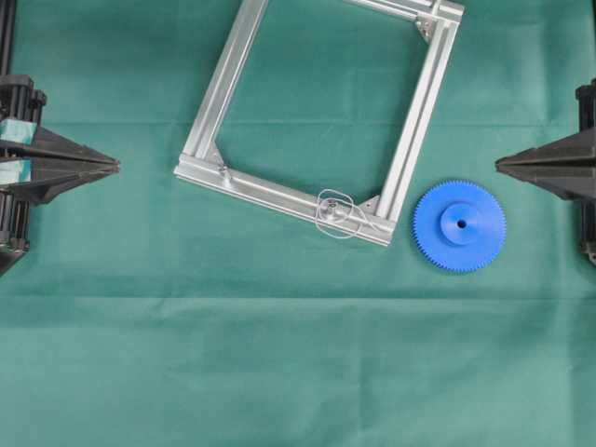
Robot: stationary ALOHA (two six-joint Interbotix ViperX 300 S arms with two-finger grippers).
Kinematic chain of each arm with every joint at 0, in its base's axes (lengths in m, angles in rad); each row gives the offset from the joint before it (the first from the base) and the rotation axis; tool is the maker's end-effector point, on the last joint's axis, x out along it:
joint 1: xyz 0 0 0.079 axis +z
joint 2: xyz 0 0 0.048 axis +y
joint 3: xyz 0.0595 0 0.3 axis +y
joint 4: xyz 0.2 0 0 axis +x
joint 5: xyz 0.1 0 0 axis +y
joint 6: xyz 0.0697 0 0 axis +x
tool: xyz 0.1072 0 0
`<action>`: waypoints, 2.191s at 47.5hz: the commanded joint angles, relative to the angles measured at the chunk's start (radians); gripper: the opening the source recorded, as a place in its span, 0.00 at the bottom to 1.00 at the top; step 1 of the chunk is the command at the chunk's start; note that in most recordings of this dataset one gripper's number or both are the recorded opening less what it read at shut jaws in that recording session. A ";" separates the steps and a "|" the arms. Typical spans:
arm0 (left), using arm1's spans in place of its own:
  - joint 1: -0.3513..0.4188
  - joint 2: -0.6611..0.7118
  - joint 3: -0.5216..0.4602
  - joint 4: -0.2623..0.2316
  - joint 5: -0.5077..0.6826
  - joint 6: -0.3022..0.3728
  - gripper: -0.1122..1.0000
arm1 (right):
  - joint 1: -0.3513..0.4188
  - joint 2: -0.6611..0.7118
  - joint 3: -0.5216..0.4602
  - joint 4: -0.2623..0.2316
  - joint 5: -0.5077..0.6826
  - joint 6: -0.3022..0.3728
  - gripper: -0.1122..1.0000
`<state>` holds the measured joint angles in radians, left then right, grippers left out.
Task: Find the location of the shaft and insert the gear.
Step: 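Move the open right gripper left toward the blue gear's hub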
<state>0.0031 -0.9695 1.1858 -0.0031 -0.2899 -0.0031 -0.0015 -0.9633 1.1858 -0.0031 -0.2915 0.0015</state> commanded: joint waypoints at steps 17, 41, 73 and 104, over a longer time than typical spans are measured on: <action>0.000 0.006 -0.034 -0.012 0.072 0.008 0.11 | -0.005 0.009 -0.058 0.008 0.133 0.055 0.10; 0.000 0.006 -0.034 -0.015 0.092 0.003 0.10 | -0.023 0.009 -0.084 0.008 0.247 0.123 0.49; 0.000 0.006 -0.034 -0.015 0.103 0.002 0.11 | -0.026 0.025 -0.114 0.008 0.465 0.160 0.92; 0.000 0.006 -0.034 -0.014 0.112 0.002 0.11 | -0.026 0.106 -0.175 -0.018 0.968 0.319 0.92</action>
<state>0.0031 -0.9695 1.1796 -0.0169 -0.1733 0.0000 -0.0261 -0.8759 1.0354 -0.0138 0.6750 0.3175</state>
